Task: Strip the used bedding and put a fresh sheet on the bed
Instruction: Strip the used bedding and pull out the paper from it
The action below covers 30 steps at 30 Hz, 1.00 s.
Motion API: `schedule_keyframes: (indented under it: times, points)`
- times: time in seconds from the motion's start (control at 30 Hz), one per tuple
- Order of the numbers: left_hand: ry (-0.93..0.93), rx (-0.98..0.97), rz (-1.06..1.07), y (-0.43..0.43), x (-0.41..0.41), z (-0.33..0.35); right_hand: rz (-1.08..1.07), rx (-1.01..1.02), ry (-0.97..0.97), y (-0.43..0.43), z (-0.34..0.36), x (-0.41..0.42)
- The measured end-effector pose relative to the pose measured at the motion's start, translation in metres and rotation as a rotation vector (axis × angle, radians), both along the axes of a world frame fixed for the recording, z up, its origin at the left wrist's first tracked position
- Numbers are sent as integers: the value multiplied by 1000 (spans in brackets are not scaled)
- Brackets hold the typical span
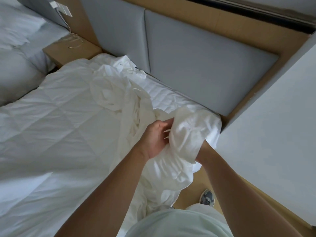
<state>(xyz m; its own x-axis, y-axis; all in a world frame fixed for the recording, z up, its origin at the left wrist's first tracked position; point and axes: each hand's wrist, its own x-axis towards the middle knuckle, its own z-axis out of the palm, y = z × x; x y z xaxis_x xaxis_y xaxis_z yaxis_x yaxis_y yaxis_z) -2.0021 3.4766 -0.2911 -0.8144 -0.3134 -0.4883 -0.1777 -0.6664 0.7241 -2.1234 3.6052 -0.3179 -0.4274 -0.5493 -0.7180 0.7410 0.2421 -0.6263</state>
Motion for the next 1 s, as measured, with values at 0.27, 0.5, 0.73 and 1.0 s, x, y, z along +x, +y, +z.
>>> schedule_keyframes:
  times: [0.27, 0.5, 0.73, 1.0]
  points:
    - [-368, -684, -137, 2, -2, 1, 191, 23, 75, -18, 10, 18]
    - [-137, -511, 102, -14, 2, -7, 75, -108, 99, -34, 17, 28]
    - [36, -277, 223, -27, 17, -14, 361, 440, 275, -16, -24, 40]
    - [-174, -690, 95, -23, 6, -4, 55, -47, 277, -44, 23, 25]
